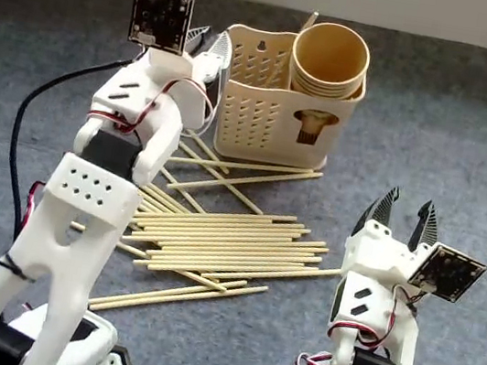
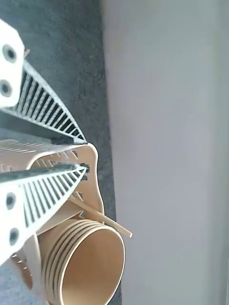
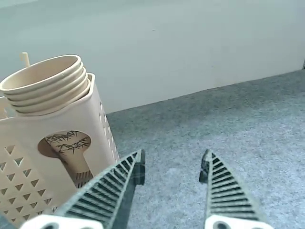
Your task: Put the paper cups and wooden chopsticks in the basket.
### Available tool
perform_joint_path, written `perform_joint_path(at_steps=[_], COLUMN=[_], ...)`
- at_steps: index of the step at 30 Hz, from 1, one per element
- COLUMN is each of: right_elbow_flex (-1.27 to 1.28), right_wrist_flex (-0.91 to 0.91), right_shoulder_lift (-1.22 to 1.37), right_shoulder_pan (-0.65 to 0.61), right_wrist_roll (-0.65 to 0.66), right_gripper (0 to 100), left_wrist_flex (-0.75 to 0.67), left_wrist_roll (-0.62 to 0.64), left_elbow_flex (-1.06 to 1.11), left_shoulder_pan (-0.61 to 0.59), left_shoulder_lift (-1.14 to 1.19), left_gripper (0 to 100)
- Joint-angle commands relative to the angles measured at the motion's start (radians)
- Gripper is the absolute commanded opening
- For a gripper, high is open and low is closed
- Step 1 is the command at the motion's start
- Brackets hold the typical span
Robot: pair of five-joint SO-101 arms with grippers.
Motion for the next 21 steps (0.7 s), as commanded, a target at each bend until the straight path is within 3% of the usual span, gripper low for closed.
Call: perform_joint_path(at_steps=[1,5,12,21], right_elbow_flex=[-0.004,-0.004,-0.004,-0.004], right_wrist_flex=[-0.025,-0.024,-0.024,-0.024], right_shoulder_lift=[-0.013,-0.013,-0.012,-0.012], right_shoulder_pan=[-0.008,-0.008,-0.008,-0.008], right_wrist_roll=[0.014,0.014,0.014,0.014], right_gripper=[19.8,19.8,19.8,19.8], left_wrist_flex=[0.144,0.318,0.597,0.552], left_wrist_roll=[0.005,0.000,-0.155,-0.285], left_elbow_flex=[-0.044,-0.044,-0.015,0.260], left_shoulder_pan=[0.018,0.018,0.097,0.341], left_shoulder_lift=[-0.108,-0.166,-0.252,-0.252], left_gripper=[8,8,8,8])
